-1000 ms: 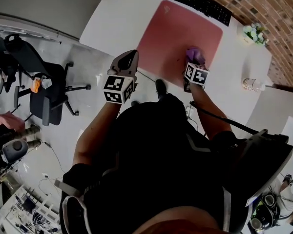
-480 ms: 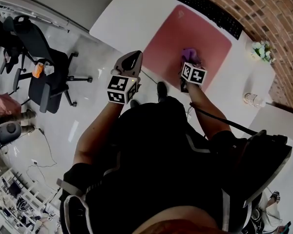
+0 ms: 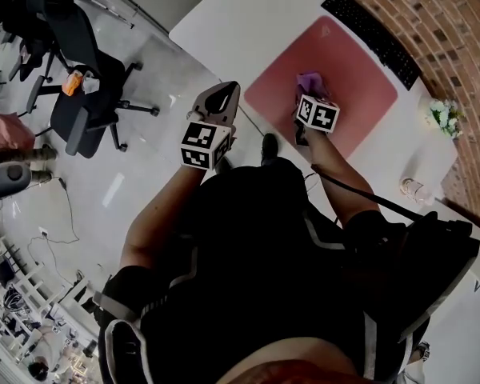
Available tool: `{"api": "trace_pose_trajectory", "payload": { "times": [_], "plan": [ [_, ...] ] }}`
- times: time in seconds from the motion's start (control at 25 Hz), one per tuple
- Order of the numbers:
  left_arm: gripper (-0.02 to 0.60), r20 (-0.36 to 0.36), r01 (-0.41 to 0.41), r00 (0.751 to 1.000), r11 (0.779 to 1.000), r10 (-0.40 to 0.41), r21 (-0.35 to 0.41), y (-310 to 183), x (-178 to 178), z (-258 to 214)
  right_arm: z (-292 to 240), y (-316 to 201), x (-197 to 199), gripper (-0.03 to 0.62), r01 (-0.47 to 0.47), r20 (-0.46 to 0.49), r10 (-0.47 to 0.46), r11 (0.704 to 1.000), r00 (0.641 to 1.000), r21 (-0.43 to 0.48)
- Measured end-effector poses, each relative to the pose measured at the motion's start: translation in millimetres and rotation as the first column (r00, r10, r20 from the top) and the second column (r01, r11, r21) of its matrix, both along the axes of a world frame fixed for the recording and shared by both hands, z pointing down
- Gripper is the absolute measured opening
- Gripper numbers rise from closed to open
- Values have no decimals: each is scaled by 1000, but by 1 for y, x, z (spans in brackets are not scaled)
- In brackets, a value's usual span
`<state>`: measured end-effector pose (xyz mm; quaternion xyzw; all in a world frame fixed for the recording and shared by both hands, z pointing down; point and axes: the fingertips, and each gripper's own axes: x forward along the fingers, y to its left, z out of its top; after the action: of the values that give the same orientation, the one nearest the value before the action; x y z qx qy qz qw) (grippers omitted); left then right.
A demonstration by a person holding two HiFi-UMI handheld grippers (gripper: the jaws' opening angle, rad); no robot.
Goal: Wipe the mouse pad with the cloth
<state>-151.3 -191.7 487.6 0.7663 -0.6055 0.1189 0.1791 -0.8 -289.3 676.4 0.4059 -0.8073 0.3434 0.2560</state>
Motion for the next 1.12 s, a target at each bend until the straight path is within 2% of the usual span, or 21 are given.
{"api": "trace_pose_trajectory", "payload": {
  "times": [0.16,0.6,0.76,0.92,1.12],
  "plan": [
    [3,-32,46,998,999,-46,-11,4,-9,-1,-3,-8,-16,63,36,-8,-36,999,999,7],
    [3,-39,100,994,995,-101,-26,20,-30,4,-7,-19,-79,63,115,42,-115,993,993,-6],
    [3,-54,101,993,994,-103,-31,25,-33,5,-8,-28,-98,63,92,62,-90,996,994,-20],
    [3,-69,88,994,995,-90,-37,28,-39,12,-14,-35,-120,63,70,133,-65,997,989,-35],
    [3,-84,45,995,999,-45,-8,25,-35,7,-50,-41,-117,63,34,188,-38,999,981,20]
  ]
}}
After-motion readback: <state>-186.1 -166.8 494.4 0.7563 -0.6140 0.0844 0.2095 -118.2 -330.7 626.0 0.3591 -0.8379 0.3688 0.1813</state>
